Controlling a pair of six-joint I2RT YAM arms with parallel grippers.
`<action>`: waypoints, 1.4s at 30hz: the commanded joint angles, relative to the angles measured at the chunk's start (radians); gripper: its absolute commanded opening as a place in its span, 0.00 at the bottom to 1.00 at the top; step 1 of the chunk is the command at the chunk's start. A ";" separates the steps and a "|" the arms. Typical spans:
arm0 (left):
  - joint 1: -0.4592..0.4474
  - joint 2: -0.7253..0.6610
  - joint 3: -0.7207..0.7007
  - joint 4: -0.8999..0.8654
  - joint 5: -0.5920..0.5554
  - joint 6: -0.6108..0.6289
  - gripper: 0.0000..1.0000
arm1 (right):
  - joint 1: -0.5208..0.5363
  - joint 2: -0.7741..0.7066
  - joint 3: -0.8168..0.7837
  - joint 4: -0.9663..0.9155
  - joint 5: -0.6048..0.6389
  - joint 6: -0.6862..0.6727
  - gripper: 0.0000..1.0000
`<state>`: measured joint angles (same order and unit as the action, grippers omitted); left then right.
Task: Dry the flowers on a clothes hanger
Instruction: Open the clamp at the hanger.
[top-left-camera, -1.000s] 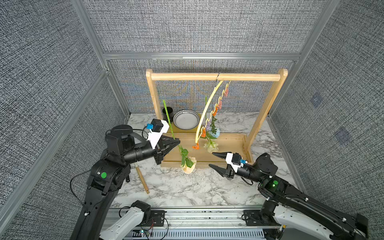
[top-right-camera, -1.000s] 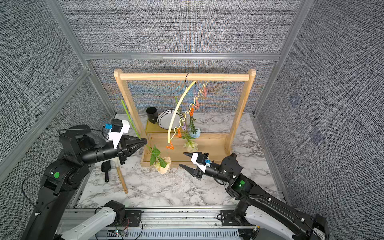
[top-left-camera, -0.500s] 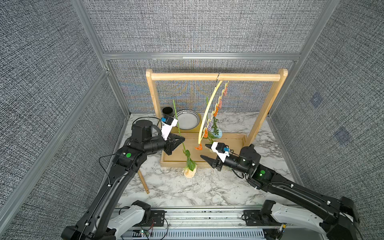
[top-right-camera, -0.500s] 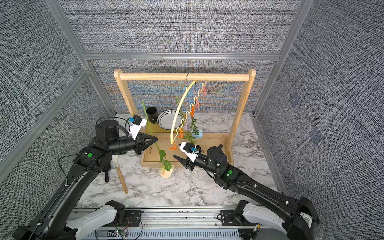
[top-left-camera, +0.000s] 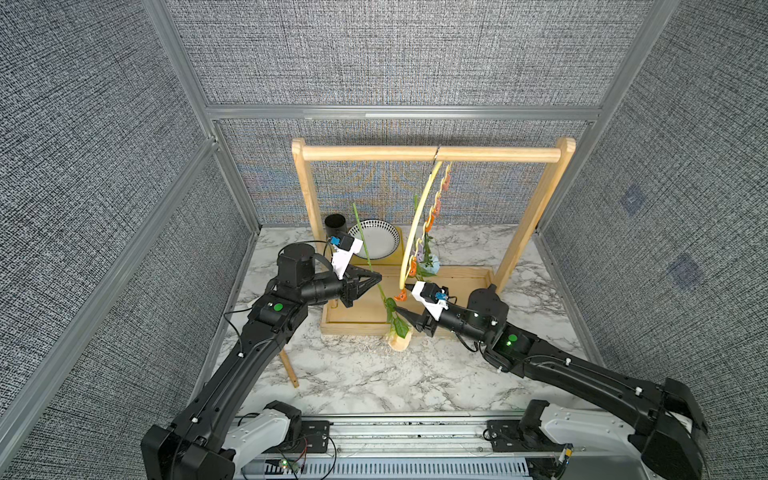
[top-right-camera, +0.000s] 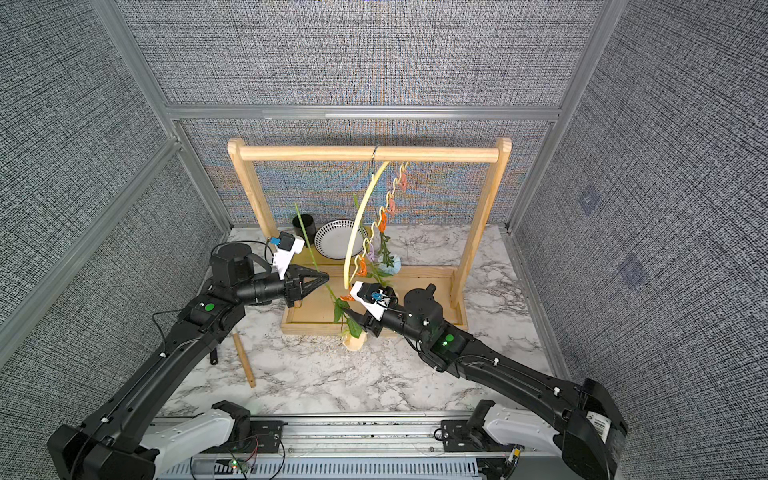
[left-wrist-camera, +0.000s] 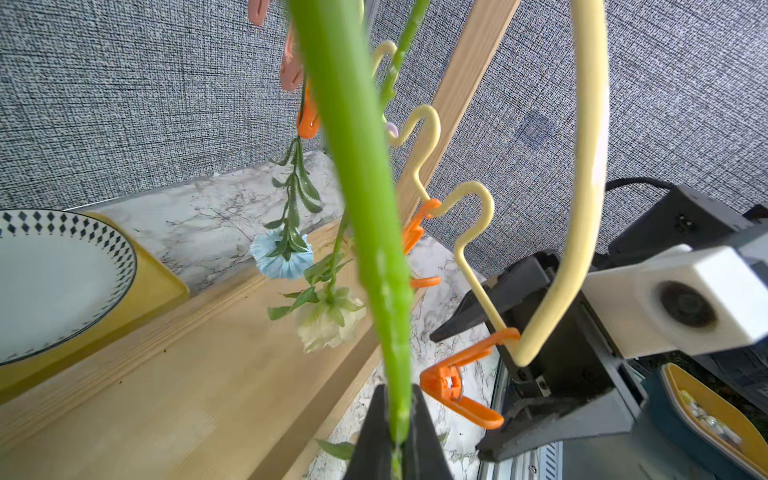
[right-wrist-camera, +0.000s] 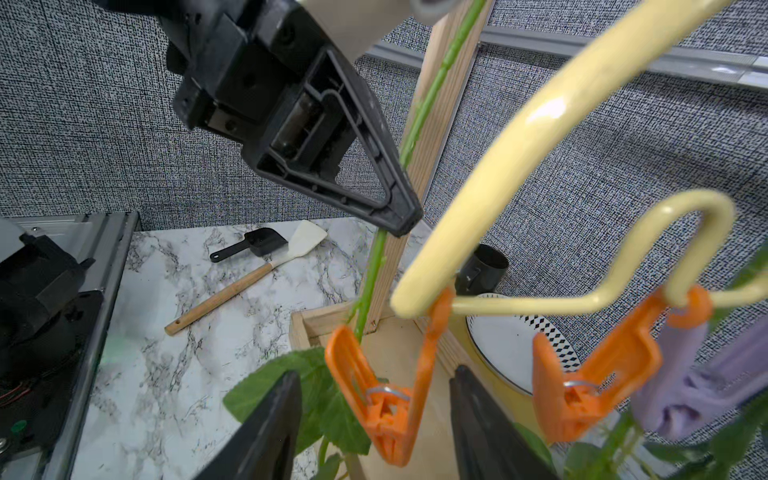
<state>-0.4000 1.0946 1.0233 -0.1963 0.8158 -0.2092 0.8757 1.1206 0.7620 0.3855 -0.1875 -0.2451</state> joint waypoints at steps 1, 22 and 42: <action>-0.003 0.005 -0.018 0.099 0.042 -0.004 0.02 | 0.001 0.006 0.013 0.042 0.011 -0.005 0.59; -0.021 0.029 -0.078 0.250 0.023 -0.101 0.02 | 0.011 -0.019 -0.038 0.114 0.059 0.011 0.38; -0.045 0.077 -0.139 0.467 0.079 -0.133 0.02 | 0.009 -0.021 -0.038 0.136 -0.009 0.019 0.24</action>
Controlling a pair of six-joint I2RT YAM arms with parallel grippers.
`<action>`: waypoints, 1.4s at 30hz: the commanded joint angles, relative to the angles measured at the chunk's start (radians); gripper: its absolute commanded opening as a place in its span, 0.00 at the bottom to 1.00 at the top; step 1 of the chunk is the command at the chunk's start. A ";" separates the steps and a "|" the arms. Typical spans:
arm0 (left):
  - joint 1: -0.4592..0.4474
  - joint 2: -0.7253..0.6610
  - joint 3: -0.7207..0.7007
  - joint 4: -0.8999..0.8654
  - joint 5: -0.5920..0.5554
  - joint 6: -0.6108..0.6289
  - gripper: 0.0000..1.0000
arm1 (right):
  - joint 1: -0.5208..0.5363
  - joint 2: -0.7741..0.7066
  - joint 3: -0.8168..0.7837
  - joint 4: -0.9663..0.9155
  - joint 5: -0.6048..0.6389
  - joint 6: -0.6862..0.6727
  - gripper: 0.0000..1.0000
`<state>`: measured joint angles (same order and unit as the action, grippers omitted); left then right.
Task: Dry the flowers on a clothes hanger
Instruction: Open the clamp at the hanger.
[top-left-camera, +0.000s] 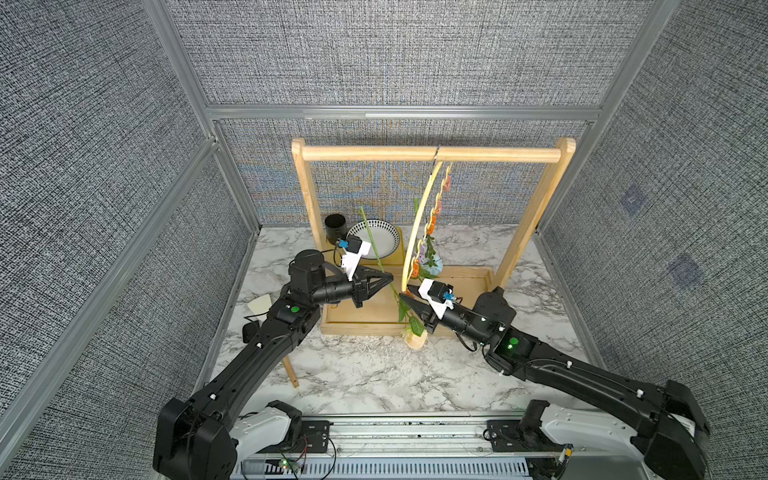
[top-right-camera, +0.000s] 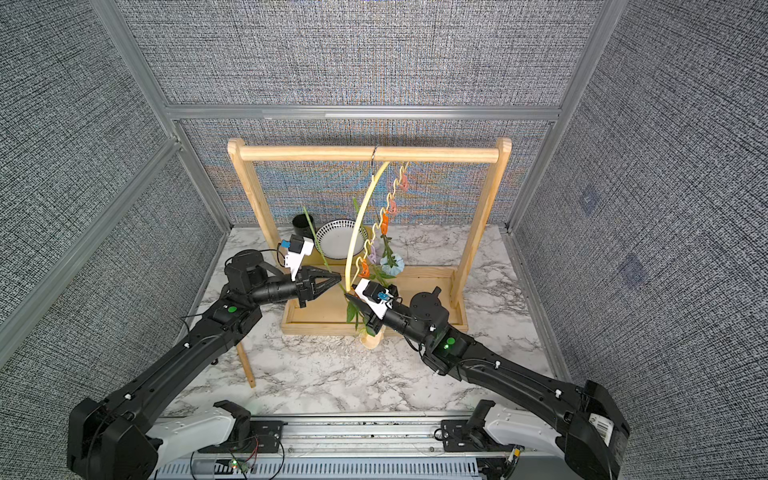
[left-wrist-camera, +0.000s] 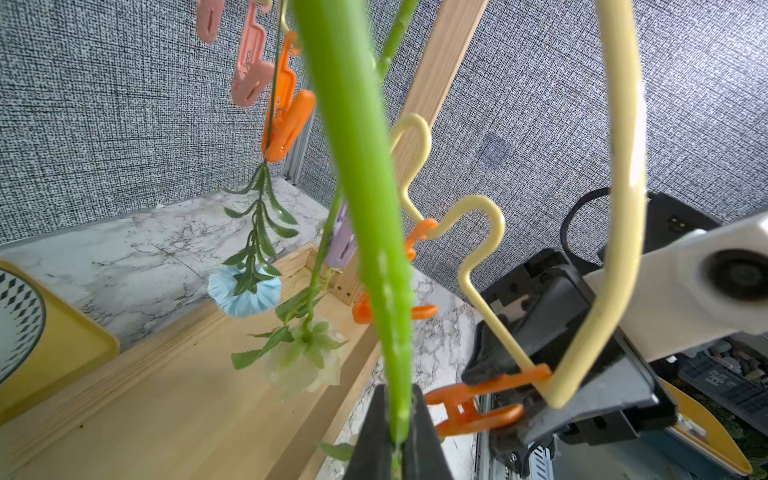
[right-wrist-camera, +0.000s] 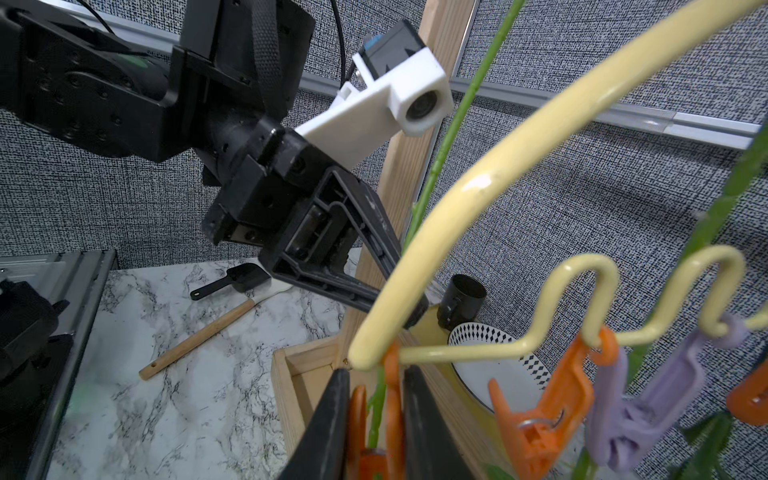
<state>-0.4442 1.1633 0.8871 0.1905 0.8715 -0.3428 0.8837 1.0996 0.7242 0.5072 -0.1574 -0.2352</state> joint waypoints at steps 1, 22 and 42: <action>-0.001 0.011 -0.011 0.104 0.032 0.001 0.02 | 0.001 0.000 0.000 0.018 -0.041 0.011 0.24; -0.001 0.038 -0.085 0.381 0.196 -0.036 0.02 | -0.025 0.005 -0.009 0.093 -0.139 0.052 0.17; -0.001 0.048 -0.062 0.435 0.262 -0.062 0.02 | -0.052 -0.014 -0.048 0.130 -0.175 0.082 0.14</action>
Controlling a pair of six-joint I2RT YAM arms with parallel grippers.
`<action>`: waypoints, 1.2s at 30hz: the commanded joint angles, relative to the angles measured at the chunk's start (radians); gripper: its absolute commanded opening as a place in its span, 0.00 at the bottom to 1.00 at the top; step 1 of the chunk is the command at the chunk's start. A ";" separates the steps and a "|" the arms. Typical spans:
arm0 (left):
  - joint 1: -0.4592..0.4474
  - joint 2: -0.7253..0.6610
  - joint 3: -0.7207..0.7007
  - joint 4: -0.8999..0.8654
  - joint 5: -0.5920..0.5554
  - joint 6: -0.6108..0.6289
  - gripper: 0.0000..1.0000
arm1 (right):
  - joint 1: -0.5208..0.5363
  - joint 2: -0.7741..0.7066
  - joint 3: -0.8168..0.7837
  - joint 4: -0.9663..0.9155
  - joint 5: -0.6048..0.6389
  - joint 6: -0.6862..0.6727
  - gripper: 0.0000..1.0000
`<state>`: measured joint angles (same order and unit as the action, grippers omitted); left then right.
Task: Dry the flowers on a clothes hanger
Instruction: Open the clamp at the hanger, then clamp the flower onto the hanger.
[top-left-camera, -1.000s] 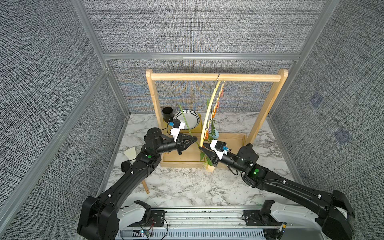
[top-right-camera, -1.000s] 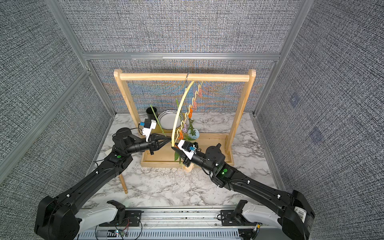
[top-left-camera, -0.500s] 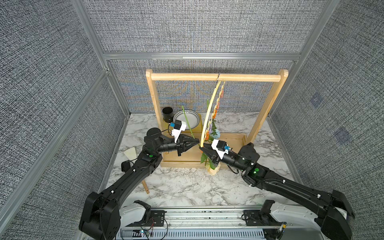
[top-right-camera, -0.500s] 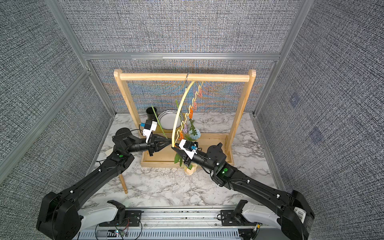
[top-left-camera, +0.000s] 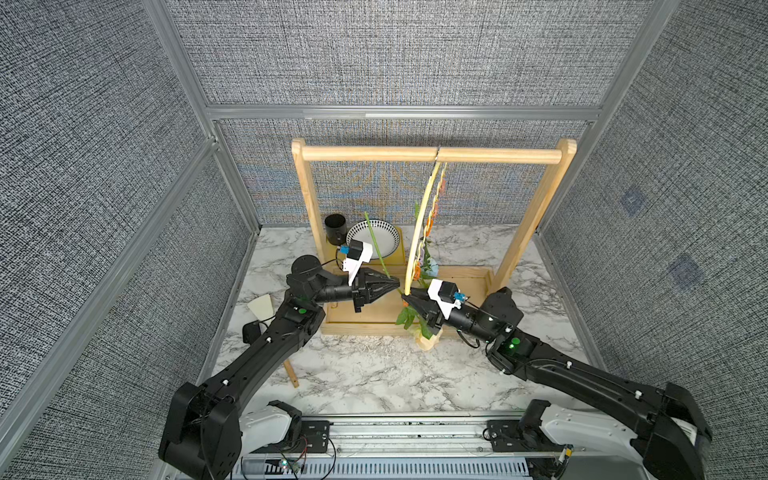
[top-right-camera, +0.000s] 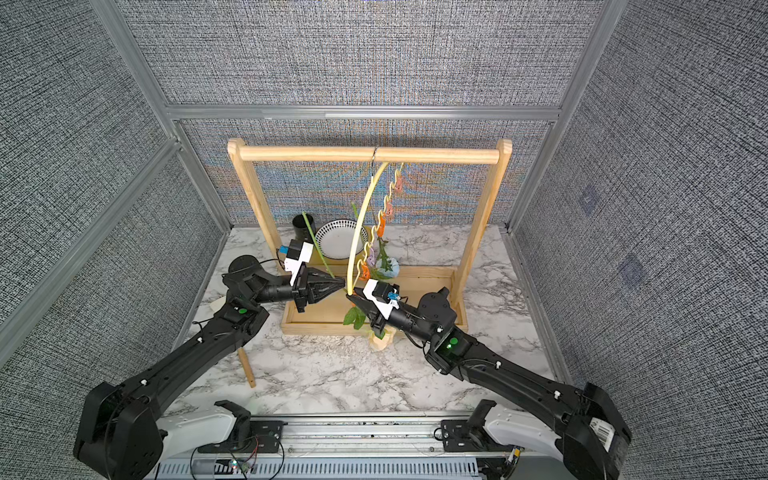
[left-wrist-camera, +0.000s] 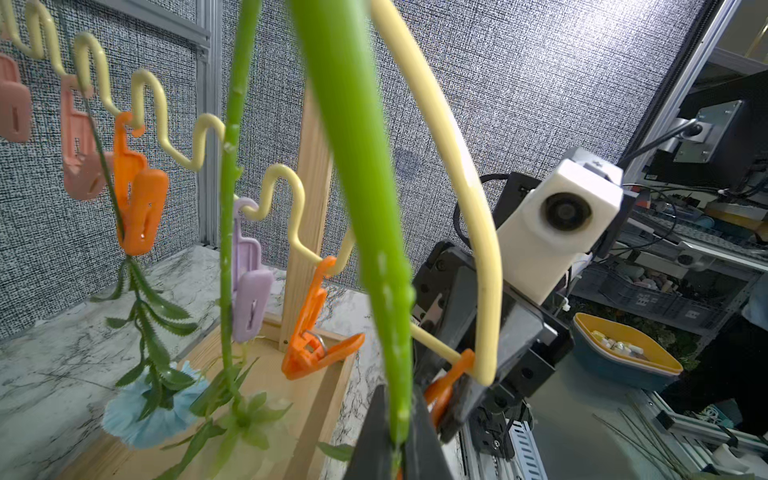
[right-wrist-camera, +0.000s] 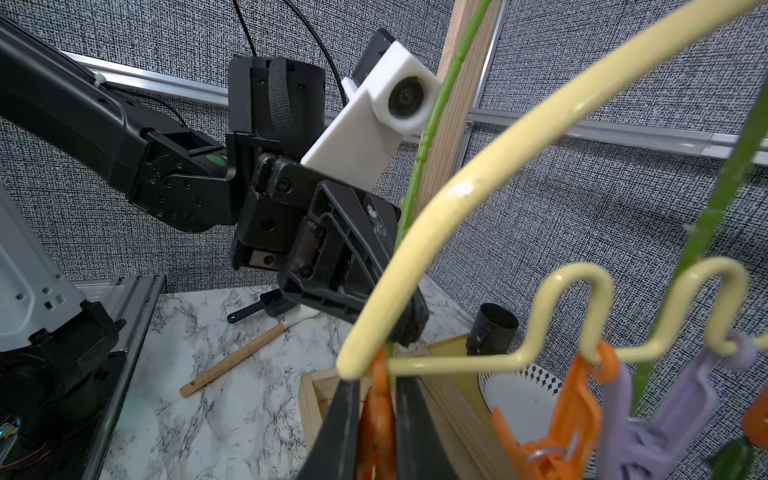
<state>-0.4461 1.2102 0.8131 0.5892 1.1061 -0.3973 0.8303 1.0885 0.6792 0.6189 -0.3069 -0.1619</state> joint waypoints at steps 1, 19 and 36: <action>0.001 0.002 0.012 0.035 0.028 -0.006 0.02 | 0.000 -0.004 -0.004 0.019 -0.026 0.009 0.14; -0.003 0.006 0.014 0.053 0.047 -0.006 0.02 | -0.009 0.002 -0.016 0.068 -0.051 0.035 0.18; -0.006 0.020 0.005 0.129 0.047 -0.043 0.01 | -0.027 0.007 -0.049 0.131 -0.075 0.069 0.17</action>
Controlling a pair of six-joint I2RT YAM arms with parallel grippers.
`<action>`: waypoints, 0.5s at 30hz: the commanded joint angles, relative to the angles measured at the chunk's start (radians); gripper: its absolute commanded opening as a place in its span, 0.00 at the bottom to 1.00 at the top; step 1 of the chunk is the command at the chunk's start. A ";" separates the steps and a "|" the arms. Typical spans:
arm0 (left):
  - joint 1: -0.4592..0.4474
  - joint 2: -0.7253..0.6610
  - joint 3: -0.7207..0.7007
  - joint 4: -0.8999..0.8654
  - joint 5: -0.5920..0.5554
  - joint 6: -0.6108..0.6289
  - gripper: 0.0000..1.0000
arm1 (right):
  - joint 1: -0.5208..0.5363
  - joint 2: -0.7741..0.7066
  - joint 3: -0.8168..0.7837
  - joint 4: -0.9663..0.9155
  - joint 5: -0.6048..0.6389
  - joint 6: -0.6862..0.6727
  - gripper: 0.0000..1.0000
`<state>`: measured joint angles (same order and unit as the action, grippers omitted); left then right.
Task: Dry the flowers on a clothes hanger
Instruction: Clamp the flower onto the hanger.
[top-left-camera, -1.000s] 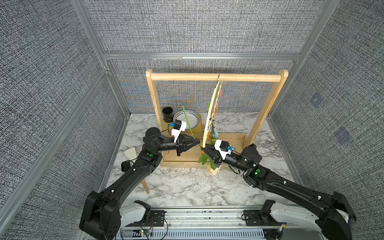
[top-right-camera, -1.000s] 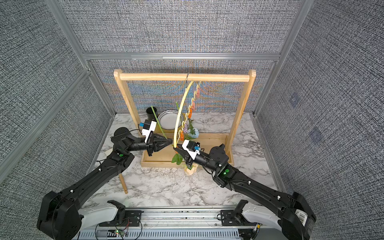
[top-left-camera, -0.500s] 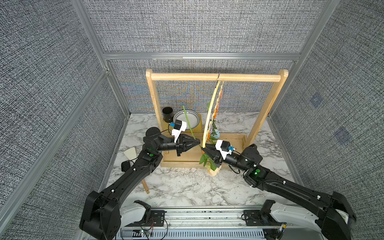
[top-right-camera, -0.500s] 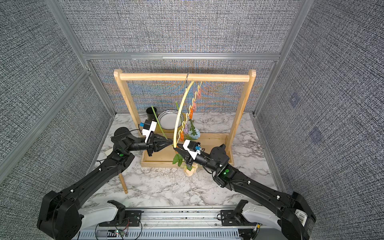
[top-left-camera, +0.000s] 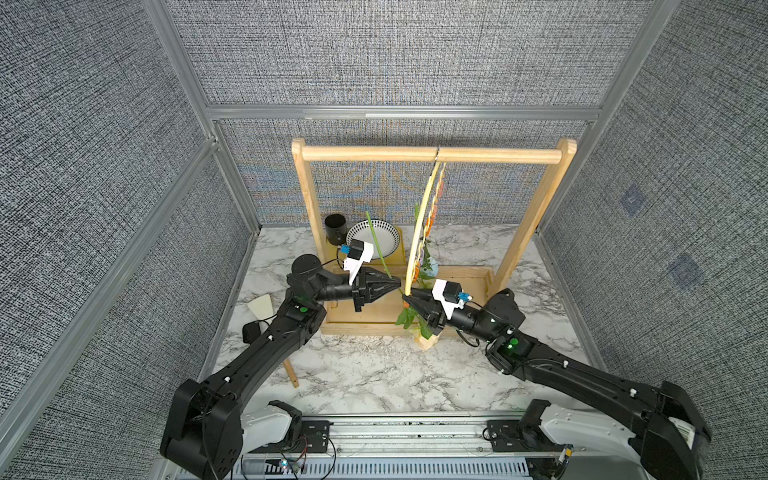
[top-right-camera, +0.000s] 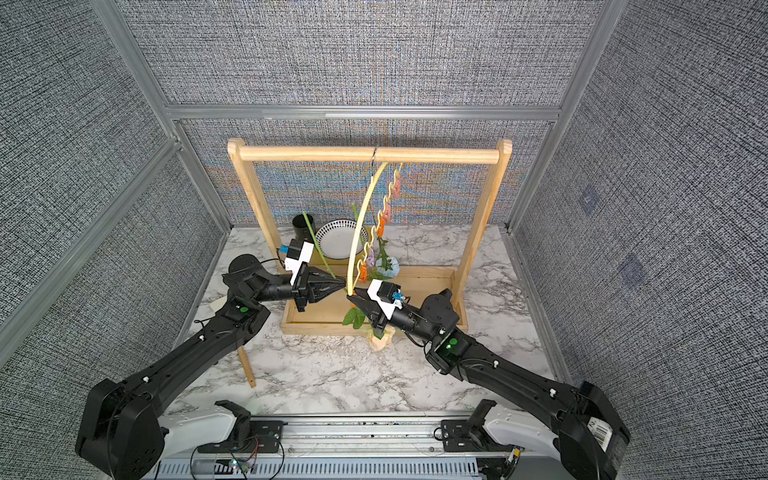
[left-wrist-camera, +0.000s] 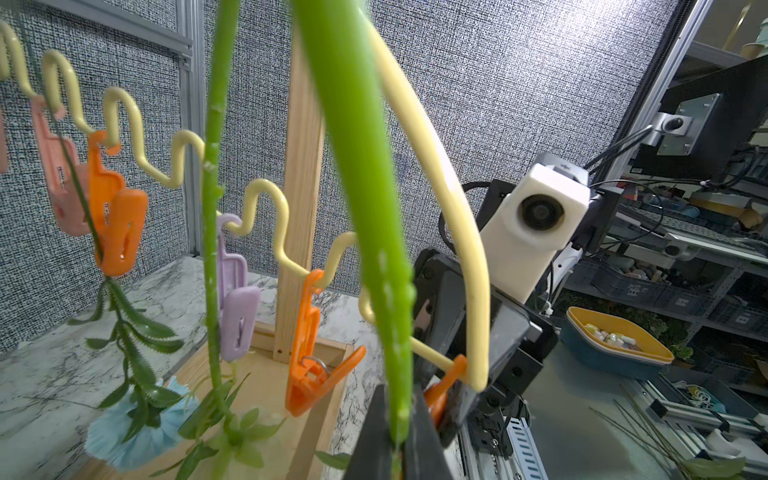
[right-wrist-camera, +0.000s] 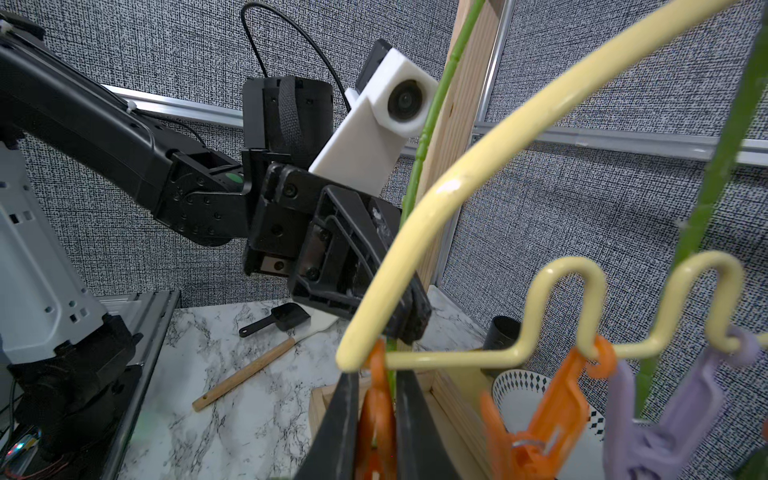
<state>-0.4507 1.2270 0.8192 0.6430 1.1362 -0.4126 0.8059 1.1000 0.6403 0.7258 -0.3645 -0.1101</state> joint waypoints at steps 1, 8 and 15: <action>-0.002 0.004 -0.004 0.093 0.016 -0.040 0.02 | -0.005 -0.007 -0.016 0.030 -0.019 0.021 0.17; -0.001 0.018 -0.004 0.144 0.023 -0.081 0.02 | -0.016 -0.024 -0.036 0.060 -0.026 0.037 0.18; 0.000 0.022 -0.001 0.160 0.020 -0.101 0.02 | -0.020 -0.026 -0.051 0.081 -0.024 0.049 0.23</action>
<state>-0.4507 1.2469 0.8139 0.7494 1.1481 -0.4950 0.7856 1.0767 0.5968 0.7815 -0.3775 -0.0772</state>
